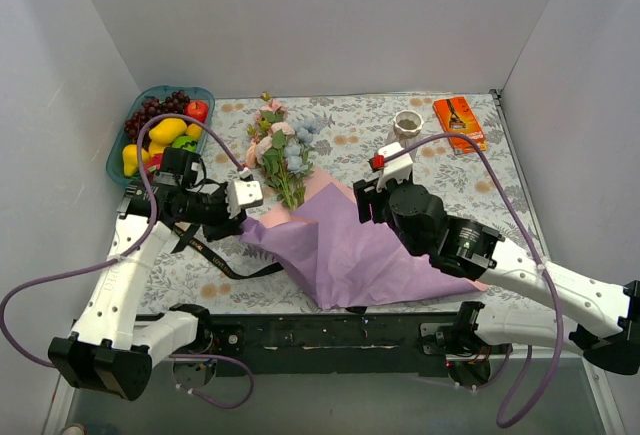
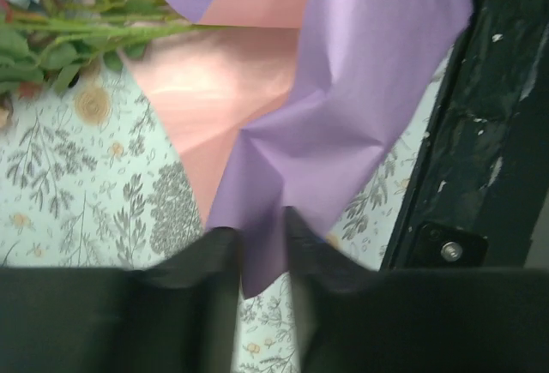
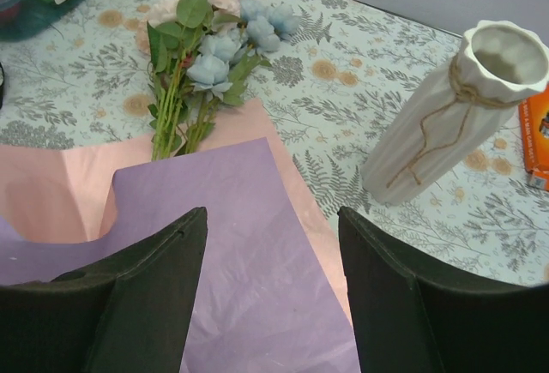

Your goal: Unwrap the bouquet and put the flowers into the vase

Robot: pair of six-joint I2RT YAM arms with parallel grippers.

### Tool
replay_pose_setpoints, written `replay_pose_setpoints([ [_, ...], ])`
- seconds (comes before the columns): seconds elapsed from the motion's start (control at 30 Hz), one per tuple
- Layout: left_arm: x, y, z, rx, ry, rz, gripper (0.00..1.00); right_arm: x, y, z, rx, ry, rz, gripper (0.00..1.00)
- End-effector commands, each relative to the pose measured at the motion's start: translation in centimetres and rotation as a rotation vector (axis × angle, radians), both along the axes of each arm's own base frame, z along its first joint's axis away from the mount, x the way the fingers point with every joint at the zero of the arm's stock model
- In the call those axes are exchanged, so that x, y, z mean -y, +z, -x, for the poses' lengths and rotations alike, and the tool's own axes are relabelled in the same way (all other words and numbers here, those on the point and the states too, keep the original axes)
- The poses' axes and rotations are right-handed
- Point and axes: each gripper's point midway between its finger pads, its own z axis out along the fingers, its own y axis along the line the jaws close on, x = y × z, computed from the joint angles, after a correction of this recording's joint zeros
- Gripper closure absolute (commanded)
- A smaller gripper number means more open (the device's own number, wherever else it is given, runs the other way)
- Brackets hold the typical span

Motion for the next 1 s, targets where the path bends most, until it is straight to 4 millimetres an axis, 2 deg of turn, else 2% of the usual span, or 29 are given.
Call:
replay_pose_setpoints([
  [0.0, -2.3, -1.2, 0.8, -0.038, 0.126, -0.01, 0.68, -3.6, 2.1, -1.1, 0.0, 0.134, -0.125, 0.3],
  [0.07, -2.4, -1.1, 1.1, -0.018, 0.171, 0.017, 0.63, -4.2, 1.1, -2.1, -0.024, 0.138, -0.115, 0.3],
  [0.1, -2.5, -1.7, 1.4, -0.032, 0.191, 0.025, 0.52, -4.9, 0.6, -2.1, -0.039, 0.172, -0.119, 0.3],
  [0.2, -3.0, -1.9, 1.0, 0.015, 0.273, 0.047, 0.5, -6.0, -1.3, -3.0, -0.08, 0.209, -0.106, 0.3],
  [0.23, -3.3, -3.0, 1.2, -0.016, 0.32, 0.05, 0.49, -6.1, -2.3, -3.3, -0.09, 0.217, -0.087, 0.29],
  [0.27, -3.7, -2.9, 1.2, 0.014, 0.352, 0.058, 0.48, -5.9, -3.4, -4.4, -0.108, 0.2, -0.071, 0.29],
  [0.3, -4.4, -2.9, 0.1, 0.064, 0.406, 0.05, 0.47, -6.3, -3.7, -4.6, -0.116, 0.234, -0.08, 0.29],
  [0.33, -4.7, -4.0, 0.1, 0.042, 0.465, 0.057, 0.47, -6.2, -4.7, -5.0, -0.129, 0.239, -0.069, 0.29],
  [0.37, -5.3, -3.8, -0.3, 0.094, 0.494, 0.055, 0.46, -5.5, -5.5, -6.3, -0.144, 0.214, -0.065, 0.28],
  [0.43, -6.2, -3.9, -1.3, 0.136, 0.587, 0.067, 0.45, -5.5, -6.5, -6.9, -0.158, 0.238, -0.075, 0.28],
  [0.47, -6.4, -3.4, -1.6, 0.14, 0.641, 0.097, 0.42, -5.0, -7.2, -7.7, -0.168, 0.222, -0.067, 0.27],
  [0.5, -6.5, -2.6, -2.2, 0.164, 0.667, 0.118, 0.34, -5.0, -7.4, -7.9, -0.169, 0.228, -0.07, 0.27],
  [0.53, -7.0, -2.0, -2.8, 0.179, 0.725, 0.13, 0.33, -5.0, -7.7, -8.1, -0.173, 0.234, -0.065, 0.27],
  [0.57, -7.0, -0.3, -3.2, 0.192, 0.768, 0.176, 0.3, -4.8, -8.9, -8.2, -0.193, 0.234, -0.056, 0.26],
  [0.6, -7.2, 1.0, -3.9, 0.219, 0.809, 0.21, 0.07, -5.2, -9.0, -8.1, -0.192, 0.258, -0.065, 0.26],
  [0.63, -7.5, 2.4, -4.4, 0.248, 0.857, 0.248, 0.02, -5.4, -9.3, -8.1, -0.198, 0.269, -0.068, 0.26],
  [0.67, -8.9, 4.3, -5.1, 0.314, 0.952, 0.267, 0.02, -5.8, -9.8, -8.0, -0.206, 0.286, -0.073, 0.26],
  [0.7, -9.5, 7.3, -5.7, 0.381, 1.043, 0.381, 0.02, -6.4, -10.0, -7.5, -0.215, 0.316, -0.093, 0.26],
  [0.73, -10.3, 9.4, -5.9, 0.44, 1.106, 0.44, 0.02, -6.5, -10.2, -7.5, -0.222, 0.315, -0.1, 0.25],
  [0.77, -12.2, 12.7, -5.8, 0.536, 1.225, 0.507, 0.02, -7.3, -10.4, -6.8, -0.237, 0.353, -0.109, 0.25],
  [0.8, -12.5, 15.8, -5.9, 0.601, 1.248, 0.609, 0.02, -7.6, -10.5, -6.5, -0.235, 0.361, -0.109, 0.25],
  [0.83, -12.7, 17.2, -6.2, 0.614, 1.267, 0.641, 0.02, -8.1, -10.5, -6.1, -0.232, 0.371, -0.103, 0.25],
  [0.87, -13.0, 18.8, -6.5, 0.626, 1.294, 0.671, 0.02, -9.4, -10.7, -4.7, -0.233, 0.416, -0.088, 0.25],
  [0.9, -13.3, 21.9, -6.1, 0.645, 1.324, 0.749, 0.02, -9.6, -11.0, -4.6, -0.221, 0.401, -0.066, 0.25],
  [0.93, -13.6, 22.5, -7.4, 0.634, 1.356, 0.756, 0.02, -10.8, -11.1, -3.4, -0.222, 0.433, -0.054, 0.25],
  [0.97, -13.9, 23.5, -7.6, 0.648, 1.377, 0.779, 0.02, -11.3, -11.5, -2.9, -0.228, 0.442, -0.046, 0.25],
])
